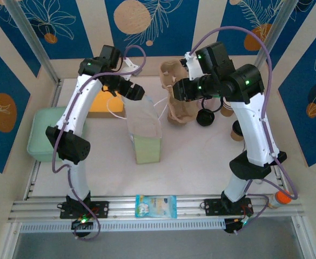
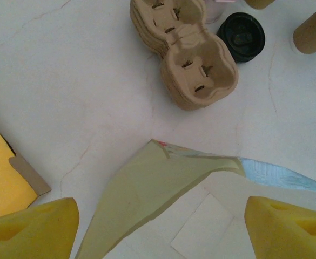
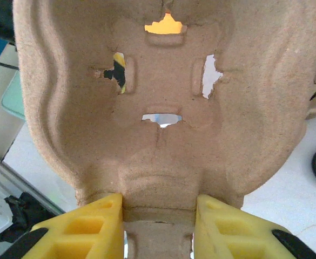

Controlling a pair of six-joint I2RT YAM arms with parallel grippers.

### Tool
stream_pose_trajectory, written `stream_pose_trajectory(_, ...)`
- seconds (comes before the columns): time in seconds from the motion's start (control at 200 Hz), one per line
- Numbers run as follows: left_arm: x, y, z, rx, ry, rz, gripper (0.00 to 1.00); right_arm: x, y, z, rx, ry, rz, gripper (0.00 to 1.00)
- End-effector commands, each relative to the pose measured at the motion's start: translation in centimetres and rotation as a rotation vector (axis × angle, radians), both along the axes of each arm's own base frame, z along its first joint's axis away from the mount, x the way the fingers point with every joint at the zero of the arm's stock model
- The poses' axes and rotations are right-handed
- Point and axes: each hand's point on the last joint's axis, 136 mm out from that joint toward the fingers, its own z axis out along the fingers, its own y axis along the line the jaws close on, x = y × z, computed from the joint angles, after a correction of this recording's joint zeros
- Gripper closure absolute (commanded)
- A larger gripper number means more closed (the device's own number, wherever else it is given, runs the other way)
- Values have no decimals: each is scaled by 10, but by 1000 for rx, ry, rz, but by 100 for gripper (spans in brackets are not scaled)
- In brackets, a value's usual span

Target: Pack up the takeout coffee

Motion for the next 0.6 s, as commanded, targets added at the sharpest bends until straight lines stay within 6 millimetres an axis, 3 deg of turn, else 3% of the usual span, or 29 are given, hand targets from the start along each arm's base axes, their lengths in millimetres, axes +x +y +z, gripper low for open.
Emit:
stream_pose_trajectory(0.0, -8, 7, 4, 15, 5, 26, 21, -13, 4, 10, 23, -17, 28, 68)
stream_pose_trajectory(0.13, -12, 10, 6, 5, 1, 56, 25, -18, 16, 8, 15, -18, 57, 68)
stream_pose_trajectory(0.29, -18, 16, 6, 7, 22, 109, 37, -23, 26, 11, 8, -36, 86, 68)
stream_pose_trajectory(0.595, -40, 11, 11, -44, 71, 186, 56, -33, 31, 15, -2, -62, 112, 68)
